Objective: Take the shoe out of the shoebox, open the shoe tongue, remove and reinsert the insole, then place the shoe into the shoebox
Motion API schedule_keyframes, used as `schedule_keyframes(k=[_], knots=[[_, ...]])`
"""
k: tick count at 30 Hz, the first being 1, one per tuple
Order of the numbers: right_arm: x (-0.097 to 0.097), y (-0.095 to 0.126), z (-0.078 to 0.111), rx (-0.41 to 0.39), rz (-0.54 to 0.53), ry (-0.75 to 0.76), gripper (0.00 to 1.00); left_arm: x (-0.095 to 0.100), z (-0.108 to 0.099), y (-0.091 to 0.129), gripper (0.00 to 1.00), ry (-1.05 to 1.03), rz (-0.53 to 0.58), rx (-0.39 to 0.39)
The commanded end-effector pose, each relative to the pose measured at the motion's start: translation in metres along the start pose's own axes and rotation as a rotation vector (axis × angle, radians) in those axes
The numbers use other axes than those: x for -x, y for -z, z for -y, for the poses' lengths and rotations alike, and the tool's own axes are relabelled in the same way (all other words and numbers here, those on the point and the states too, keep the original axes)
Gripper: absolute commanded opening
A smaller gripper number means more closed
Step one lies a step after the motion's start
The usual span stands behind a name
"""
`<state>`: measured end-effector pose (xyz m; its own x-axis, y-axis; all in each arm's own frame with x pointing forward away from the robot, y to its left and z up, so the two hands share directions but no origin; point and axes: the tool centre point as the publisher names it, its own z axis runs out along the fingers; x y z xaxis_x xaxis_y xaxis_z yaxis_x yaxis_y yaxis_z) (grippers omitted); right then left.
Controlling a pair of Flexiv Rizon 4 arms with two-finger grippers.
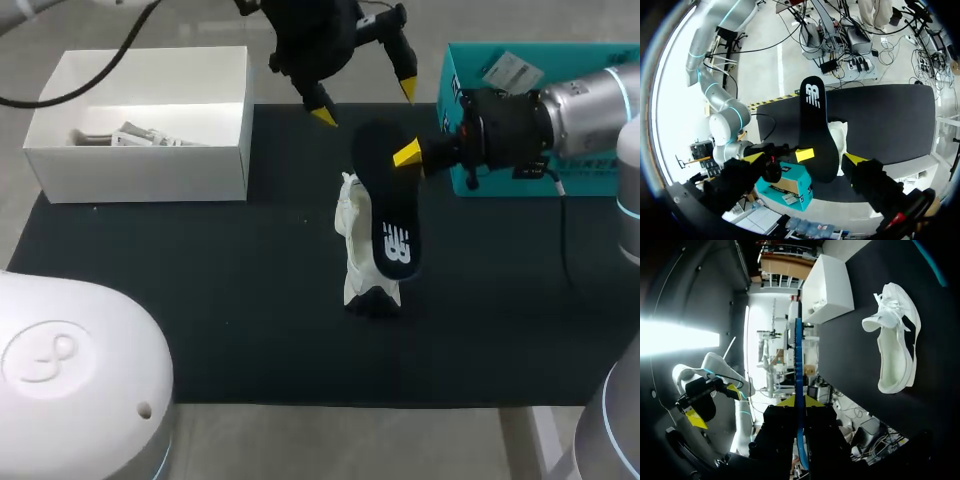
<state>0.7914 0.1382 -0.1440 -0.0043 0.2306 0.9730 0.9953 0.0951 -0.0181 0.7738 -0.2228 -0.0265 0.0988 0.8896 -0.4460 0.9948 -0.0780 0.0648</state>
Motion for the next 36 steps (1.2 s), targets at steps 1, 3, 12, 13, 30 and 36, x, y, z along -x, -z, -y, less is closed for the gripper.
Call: schedule_keyframes(k=[1,3,12,13,30,36], knots=[[0.001,-0.004,-0.003,0.028,-0.006,-0.01,0.0,0.007,-0.011,0.004,1.0,-0.02,-0.283,0.007],[0.002,-0.004,-0.005,0.047,-0.002,-0.014,0.0,0.008,-0.014,0.005,1.0,-0.036,-0.287,0.023],[-0.002,-0.003,-0.012,0.082,-0.012,-0.021,0.0,0.008,-0.02,0.011,1.0,-0.044,-0.296,0.043],[-0.002,-0.002,-0.013,0.09,-0.019,-0.021,0.0,0.007,-0.021,0.011,1.0,-0.051,-0.288,0.051],[-0.001,0.002,-0.016,0.116,-0.048,-0.028,0.0,0.004,-0.024,0.005,1.0,-0.06,-0.269,0.042],[0.0,0.001,-0.015,0.118,-0.052,-0.033,0.0,0.004,-0.023,0.003,1.0,-0.062,-0.268,0.038]])
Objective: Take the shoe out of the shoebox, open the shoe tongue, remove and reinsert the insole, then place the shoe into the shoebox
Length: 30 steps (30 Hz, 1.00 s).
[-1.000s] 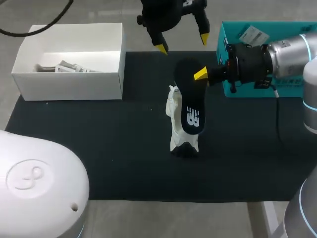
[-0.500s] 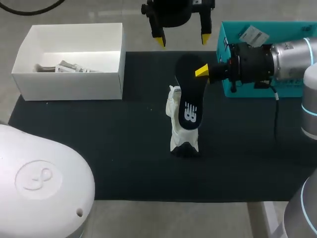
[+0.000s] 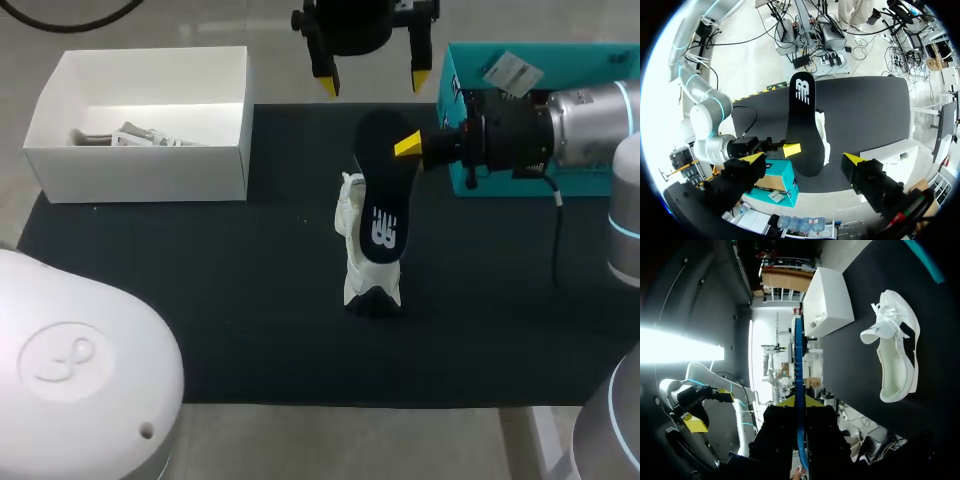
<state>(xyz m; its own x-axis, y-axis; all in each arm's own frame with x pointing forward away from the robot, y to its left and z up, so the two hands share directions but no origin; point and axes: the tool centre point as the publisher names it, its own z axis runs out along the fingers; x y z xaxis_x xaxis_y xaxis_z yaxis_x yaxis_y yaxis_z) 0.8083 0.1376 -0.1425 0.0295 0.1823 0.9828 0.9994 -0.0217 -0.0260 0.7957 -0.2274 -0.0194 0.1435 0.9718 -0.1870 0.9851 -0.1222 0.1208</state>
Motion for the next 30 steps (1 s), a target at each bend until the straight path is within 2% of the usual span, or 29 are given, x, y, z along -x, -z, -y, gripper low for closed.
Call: schedule_keyframes(k=[1,15,23,30], knots=[[0.001,-0.002,0.002,0.005,-0.002,-0.001,0.0,-0.001,0.0,-0.001,1.0,-0.002,0.002,-0.001],[0.001,-0.003,0.006,-0.002,-0.006,0.002,0.0,-0.005,0.006,-0.004,1.0,0.007,0.042,-0.007],[0.0,0.003,0.009,0.0,-0.008,0.009,0.0,-0.007,0.011,-0.01,1.0,0.005,0.258,0.005],[0.001,0.01,0.01,0.012,-0.013,0.012,0.0,-0.027,0.02,-0.016,1.0,-0.003,0.456,0.009]])
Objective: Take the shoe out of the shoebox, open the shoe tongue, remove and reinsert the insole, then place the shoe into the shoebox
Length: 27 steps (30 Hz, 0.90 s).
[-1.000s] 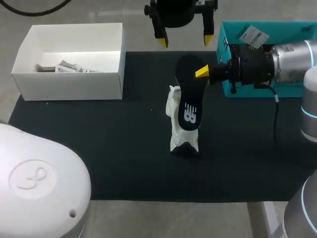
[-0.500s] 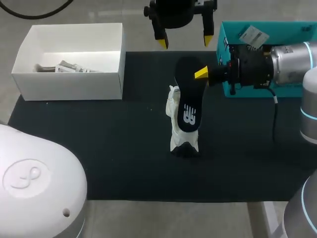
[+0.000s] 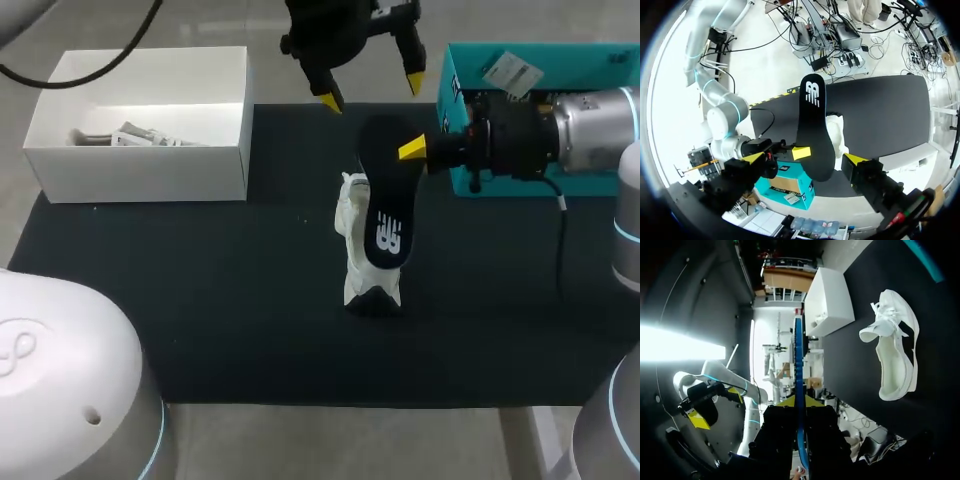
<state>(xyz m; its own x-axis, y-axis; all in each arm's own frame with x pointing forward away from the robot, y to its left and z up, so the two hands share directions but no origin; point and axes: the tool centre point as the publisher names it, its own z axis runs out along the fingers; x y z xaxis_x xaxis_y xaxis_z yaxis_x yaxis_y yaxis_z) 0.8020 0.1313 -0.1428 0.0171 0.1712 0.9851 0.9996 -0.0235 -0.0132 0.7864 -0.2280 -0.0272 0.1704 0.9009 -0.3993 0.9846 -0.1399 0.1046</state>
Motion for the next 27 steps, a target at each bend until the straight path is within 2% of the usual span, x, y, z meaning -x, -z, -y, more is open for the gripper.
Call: schedule_keyframes(k=[1,5,7,14,22,27], knots=[[0.0,0.005,0.004,0.01,-0.002,0.001,0.0,-0.032,0.011,-0.003,1.0,0.011,0.27,0.038],[-0.001,0.007,0.003,0.018,-0.036,0.002,0.0,-0.04,0.018,-0.002,1.0,0.07,0.384,0.064],[-0.007,0.008,0.002,0.022,-0.101,0.013,0.0,-0.049,0.015,-0.005,1.0,0.07,0.434,0.074],[-0.034,0.014,0.003,0.018,-0.122,0.063,0.0,-0.062,0.016,-0.016,1.0,0.088,0.56,0.131],[-0.042,0.016,0.003,0.022,-0.2,0.073,0.0,-0.059,0.016,-0.027,1.0,0.119,0.708,0.185],[-0.044,0.015,0.004,0.019,-0.212,0.071,0.0,-0.05,0.01,-0.033,1.0,0.147,0.847,0.27]])
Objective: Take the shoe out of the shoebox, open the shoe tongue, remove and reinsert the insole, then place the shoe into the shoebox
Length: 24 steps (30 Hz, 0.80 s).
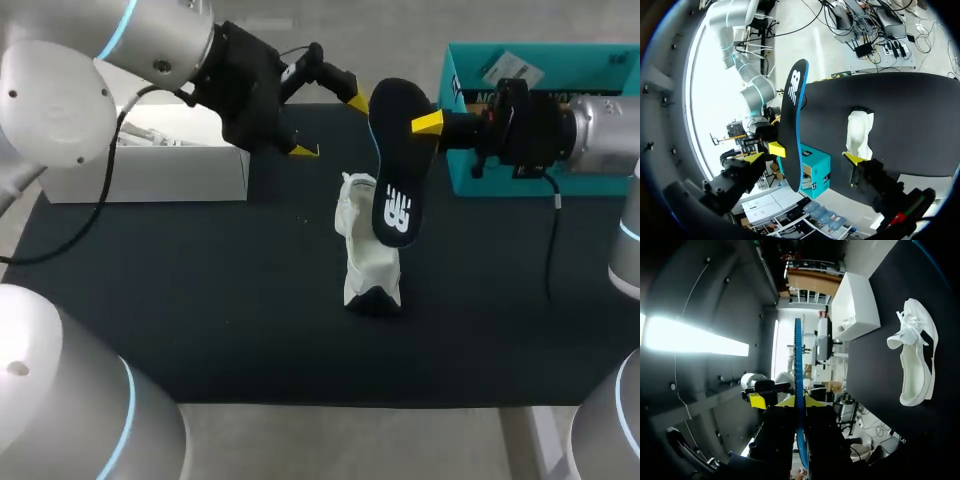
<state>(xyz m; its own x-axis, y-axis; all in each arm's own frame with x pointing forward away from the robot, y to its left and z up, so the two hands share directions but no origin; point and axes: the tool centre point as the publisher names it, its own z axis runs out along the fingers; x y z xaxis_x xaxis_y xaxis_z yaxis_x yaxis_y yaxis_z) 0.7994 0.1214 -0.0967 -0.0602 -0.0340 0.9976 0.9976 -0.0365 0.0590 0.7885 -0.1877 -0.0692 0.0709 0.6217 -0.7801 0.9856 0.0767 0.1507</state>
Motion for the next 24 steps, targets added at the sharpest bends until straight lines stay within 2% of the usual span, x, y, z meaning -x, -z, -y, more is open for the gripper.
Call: schedule_keyframes(k=[1,4,8,9,10,12,13,15,24], knots=[[-0.001,-0.002,0.002,0.0,-0.005,0.0,0.0,0.0,0.002,-0.013,1.0,0.02,0.415,0.094],[-0.003,-0.003,0.003,-0.001,-0.007,0.0,0.0,0.004,-0.004,-0.02,1.0,0.052,0.476,0.126],[-0.005,-0.003,0.004,0.002,-0.009,0.0,0.0,0.009,-0.006,-0.027,1.0,0.05,0.525,0.115],[-0.005,-0.003,0.005,0.003,-0.01,0.001,0.0,0.01,-0.006,-0.03,0.87,0.06,0.53,0.115],[-0.007,-0.004,0.005,0.003,-0.011,0.001,0.0,0.01,-0.006,-0.032,0.78,0.059,0.533,0.112],[-0.008,-0.005,0.006,0.003,-0.015,0.003,0.0,0.012,-0.004,-0.036,0.75,0.066,0.531,0.096],[-0.009,-0.006,0.006,0.002,-0.017,0.004,0.0,0.012,-0.004,-0.038,0.7,0.065,0.535,0.088],[-0.01,-0.007,0.007,-0.001,-0.02,0.005,0.0,0.013,-0.004,-0.04,0.5,0.073,0.534,0.072],[-0.009,-0.011,0.014,-0.03,-0.02,-0.01,0.0,0.019,-0.006,-0.052,0.45,0.045,0.561,0.078]])
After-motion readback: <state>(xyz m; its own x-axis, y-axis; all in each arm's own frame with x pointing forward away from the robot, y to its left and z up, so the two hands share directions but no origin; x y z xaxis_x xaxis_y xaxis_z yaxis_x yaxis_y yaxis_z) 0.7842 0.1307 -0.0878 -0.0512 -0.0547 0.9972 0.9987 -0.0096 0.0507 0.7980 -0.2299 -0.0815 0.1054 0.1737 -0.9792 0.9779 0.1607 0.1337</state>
